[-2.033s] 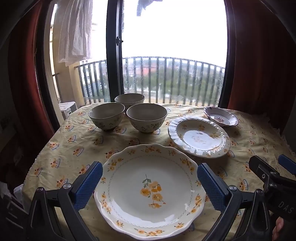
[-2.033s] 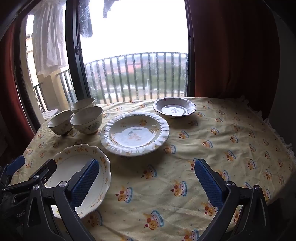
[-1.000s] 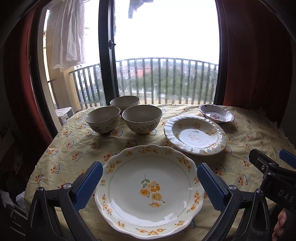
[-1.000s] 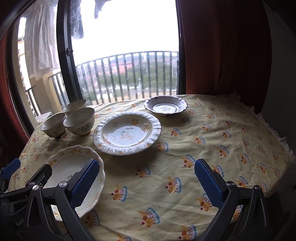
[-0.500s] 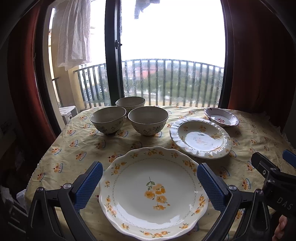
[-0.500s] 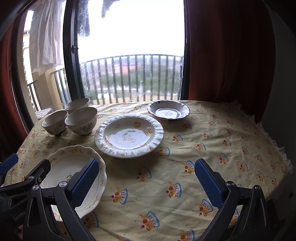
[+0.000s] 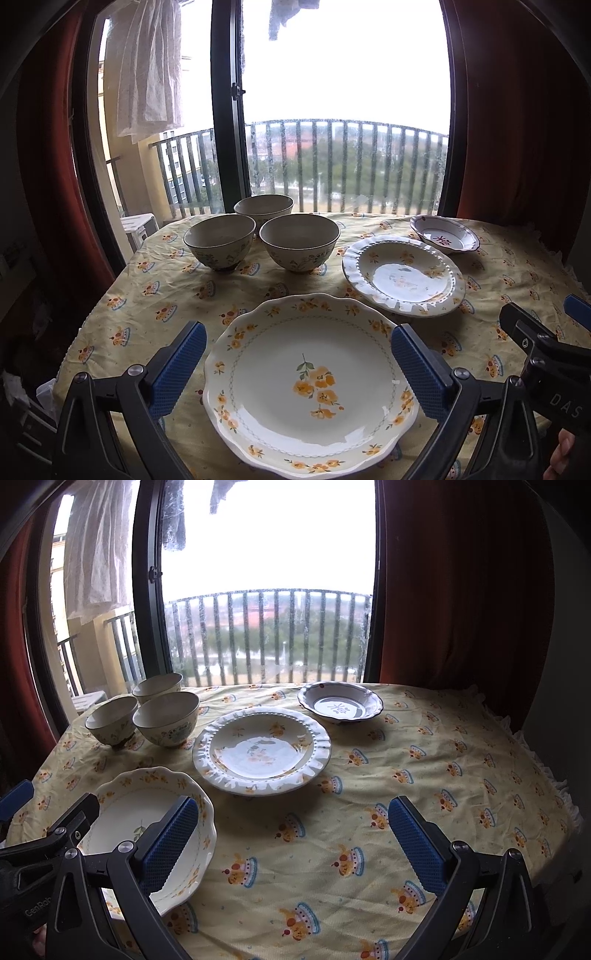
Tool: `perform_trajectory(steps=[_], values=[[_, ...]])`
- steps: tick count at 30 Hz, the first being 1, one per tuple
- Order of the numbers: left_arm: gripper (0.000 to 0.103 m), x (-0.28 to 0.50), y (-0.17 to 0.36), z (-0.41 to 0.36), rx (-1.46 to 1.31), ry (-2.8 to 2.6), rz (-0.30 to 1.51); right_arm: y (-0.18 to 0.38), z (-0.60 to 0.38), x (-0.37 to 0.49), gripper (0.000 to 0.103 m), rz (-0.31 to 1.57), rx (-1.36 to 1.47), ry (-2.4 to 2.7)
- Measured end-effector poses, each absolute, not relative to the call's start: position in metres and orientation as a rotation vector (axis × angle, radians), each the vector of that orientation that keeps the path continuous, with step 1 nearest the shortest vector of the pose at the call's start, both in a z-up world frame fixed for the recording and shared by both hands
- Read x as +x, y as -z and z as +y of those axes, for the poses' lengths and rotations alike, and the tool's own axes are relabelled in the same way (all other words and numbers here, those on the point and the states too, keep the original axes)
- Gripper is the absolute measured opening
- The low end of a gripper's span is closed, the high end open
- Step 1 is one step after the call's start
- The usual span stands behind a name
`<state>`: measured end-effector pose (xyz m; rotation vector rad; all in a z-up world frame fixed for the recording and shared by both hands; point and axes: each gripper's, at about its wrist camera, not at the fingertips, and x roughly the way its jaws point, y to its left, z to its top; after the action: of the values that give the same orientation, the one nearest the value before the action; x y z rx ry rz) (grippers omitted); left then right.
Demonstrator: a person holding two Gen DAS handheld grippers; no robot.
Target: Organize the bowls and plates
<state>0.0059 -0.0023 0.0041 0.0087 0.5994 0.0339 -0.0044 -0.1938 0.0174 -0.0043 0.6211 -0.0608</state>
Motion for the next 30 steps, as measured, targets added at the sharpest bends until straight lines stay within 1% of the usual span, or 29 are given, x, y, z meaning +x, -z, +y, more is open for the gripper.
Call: perform_trajectory(steps=[17,24,28,30], values=[[0.098,0.006,-0.003,-0.004,0.007,-0.034,0.604,-0.015,-0.195,-0.006,0.103,0.628,0.002,0.051],[0.098,0.004,0.002,-0.003,-0.01,-0.035,0.637,-0.014,-0.189,-0.003,0.103,0.641,-0.005,0.035],[0.087,0.008,0.003,0.001,-0.007,-0.027,0.673,-0.012,-0.181,0.002,0.103,0.672,-0.016,0.018],[0.086,0.013,0.005,0.006,-0.001,-0.036,0.696,-0.01,-0.174,0.005,0.103,0.685,-0.029,0.006]])
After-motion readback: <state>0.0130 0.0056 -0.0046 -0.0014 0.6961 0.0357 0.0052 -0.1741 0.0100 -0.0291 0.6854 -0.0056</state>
